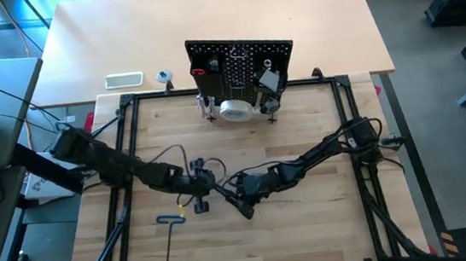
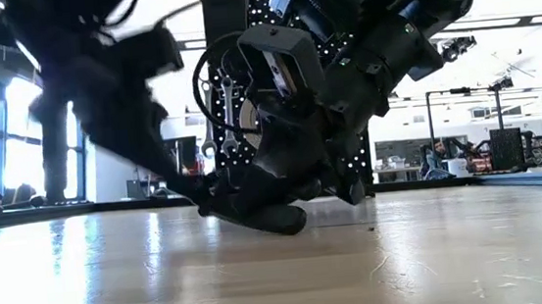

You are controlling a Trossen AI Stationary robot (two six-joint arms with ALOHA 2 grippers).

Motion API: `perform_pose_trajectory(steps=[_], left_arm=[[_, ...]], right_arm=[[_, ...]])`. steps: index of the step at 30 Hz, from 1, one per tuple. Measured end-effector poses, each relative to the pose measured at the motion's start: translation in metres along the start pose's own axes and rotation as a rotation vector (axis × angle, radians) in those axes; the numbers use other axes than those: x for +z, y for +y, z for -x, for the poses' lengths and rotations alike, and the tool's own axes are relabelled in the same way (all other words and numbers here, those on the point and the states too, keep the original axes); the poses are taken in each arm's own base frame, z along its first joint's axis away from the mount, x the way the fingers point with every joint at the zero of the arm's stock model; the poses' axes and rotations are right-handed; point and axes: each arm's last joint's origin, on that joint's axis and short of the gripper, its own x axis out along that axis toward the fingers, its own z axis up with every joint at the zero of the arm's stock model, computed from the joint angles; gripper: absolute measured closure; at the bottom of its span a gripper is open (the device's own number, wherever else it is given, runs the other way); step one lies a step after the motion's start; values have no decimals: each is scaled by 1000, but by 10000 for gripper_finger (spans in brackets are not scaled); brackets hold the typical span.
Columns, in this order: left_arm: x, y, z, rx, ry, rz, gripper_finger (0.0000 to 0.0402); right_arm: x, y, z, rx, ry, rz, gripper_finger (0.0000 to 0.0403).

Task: Hang tools onto peg board
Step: Hang the black cable cutter on the pegboard bin

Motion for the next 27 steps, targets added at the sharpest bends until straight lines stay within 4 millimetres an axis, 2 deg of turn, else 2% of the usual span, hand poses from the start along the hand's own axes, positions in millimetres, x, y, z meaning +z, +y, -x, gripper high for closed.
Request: perform_pose_trajectory(steps=[8, 18, 22, 27], left_arm=[[19, 14, 55, 34, -183, 55, 359], [26, 35, 123, 59, -411, 88, 301], [29, 42, 147, 36, -533, 95, 262], [33, 48, 168, 2, -667, 81, 191]], right_arm=[[0, 16, 12, 17, -30, 118, 388], [15, 34, 39, 0, -157, 221, 388], [25, 43, 55, -15, -228, 272, 388], [41, 51, 85, -50, -324, 334, 388]])
